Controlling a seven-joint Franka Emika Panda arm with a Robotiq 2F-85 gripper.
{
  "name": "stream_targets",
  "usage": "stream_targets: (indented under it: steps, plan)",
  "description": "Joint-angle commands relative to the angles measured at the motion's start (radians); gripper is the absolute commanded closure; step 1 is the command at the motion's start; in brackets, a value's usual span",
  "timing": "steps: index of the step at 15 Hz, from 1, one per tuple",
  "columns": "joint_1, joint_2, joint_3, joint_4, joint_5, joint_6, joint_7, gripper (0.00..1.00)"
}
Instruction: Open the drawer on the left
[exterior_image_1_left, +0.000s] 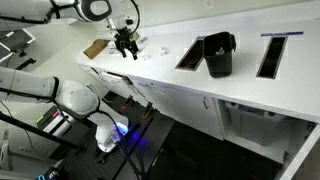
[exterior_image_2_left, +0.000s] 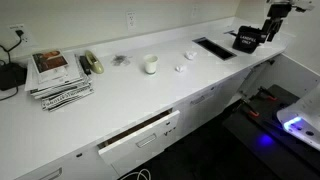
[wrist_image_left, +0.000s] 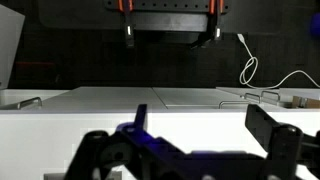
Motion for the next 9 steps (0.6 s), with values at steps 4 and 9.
stream_targets:
  steps: [4,9]
  plan:
    - [-0.018,0.002,0.016,0.001,0.007,-0.001,-0.007,0.0]
    - [0.008,-0.003,0.071,-0.007,-0.02,0.033,0.016,0.0]
